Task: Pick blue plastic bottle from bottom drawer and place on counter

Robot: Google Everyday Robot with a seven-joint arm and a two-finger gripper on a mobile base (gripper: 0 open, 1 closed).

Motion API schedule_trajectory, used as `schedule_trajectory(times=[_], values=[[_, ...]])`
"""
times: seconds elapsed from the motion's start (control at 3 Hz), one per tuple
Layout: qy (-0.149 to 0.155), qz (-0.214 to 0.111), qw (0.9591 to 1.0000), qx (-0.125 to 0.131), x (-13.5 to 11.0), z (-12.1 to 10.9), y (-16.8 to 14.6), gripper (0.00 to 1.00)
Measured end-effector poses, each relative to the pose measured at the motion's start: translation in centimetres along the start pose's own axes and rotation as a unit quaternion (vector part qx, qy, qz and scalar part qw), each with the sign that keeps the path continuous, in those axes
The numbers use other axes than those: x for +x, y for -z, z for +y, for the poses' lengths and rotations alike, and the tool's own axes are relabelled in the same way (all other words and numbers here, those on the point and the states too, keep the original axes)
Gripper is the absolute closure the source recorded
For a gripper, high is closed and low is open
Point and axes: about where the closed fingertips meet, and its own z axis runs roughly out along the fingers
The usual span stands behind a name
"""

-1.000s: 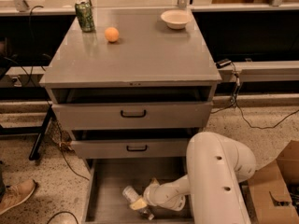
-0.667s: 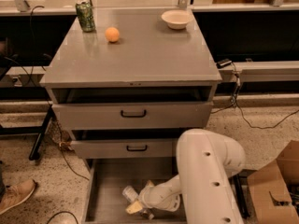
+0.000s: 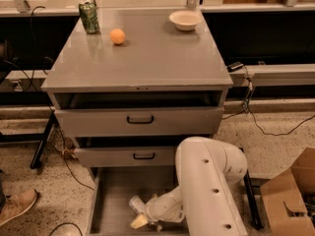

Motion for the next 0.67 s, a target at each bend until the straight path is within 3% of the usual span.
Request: schedule_trajectory(times=[0.33,0.67], values=[[-0.007,0.001,1.0,-0.005,0.21,-0.19,-0.72,0.14],[-0.01,0.005,0.9999,-0.013,0.44,-0.07,-1.52,0.38]])
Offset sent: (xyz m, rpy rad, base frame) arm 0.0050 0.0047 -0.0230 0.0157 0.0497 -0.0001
